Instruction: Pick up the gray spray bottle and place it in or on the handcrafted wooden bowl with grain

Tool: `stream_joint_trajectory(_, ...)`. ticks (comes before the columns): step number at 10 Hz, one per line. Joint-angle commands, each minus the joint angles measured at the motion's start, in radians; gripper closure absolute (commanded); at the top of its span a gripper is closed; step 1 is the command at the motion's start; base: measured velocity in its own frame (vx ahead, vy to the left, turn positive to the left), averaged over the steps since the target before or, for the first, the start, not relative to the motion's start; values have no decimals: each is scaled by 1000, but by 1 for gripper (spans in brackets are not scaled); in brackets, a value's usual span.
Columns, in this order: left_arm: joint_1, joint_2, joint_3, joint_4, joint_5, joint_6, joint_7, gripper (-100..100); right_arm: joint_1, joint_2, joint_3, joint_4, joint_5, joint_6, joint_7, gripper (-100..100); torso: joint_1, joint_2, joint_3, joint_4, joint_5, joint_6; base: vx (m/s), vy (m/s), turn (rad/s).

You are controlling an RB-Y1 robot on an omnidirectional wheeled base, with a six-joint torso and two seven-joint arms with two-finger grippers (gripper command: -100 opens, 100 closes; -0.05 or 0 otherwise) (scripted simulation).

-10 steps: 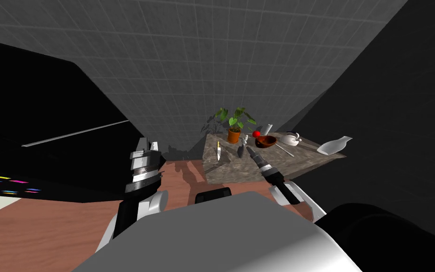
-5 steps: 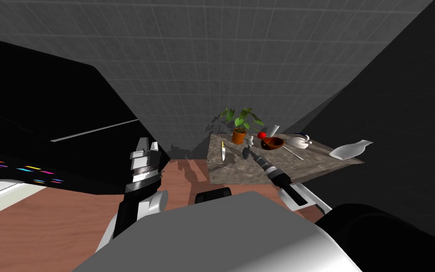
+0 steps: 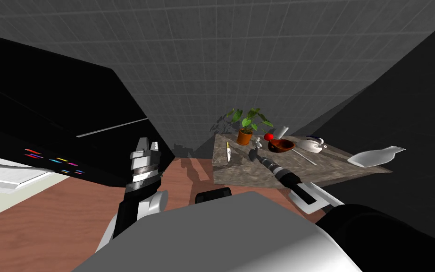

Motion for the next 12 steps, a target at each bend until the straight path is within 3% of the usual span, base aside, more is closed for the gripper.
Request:
stream_joint_trajectory(1,0,0,0,0,0,0,0,0,12,-42,-4,25,19,41,1,-100,0,0,0,0,0,0,24,80,121)
stream_joint_trajectory(7,0,0,0,0,0,0,0,0,77,-212,-50,93,58,158,-18,-100,-1,0,0,0,0,0,26,73,97)
stream_joint_trajectory(9,0,0,0,0,0,0,0,0,96,-252,-63,112,70,191,-24,-100,-2,0,0,0,0,0,31,47,69)
stream_joint_trajectory(10,0,0,0,0,0,0,0,0,91,-234,-58,106,68,175,-20,-100,-2,0,0,0,0,0,15,20,15)
stream_joint_trajectory(11,0,0,0,0,0,0,0,0,92,-236,-59,107,68,179,-20,0,-3,1,0,0,-1,1,0,0,0)
stream_joint_trajectory(12,0,0,0,0,0,0,0,0,70,-222,-48,137,71,172,-13,-100,-4,2,1,0,-1,1,48,-4,98)
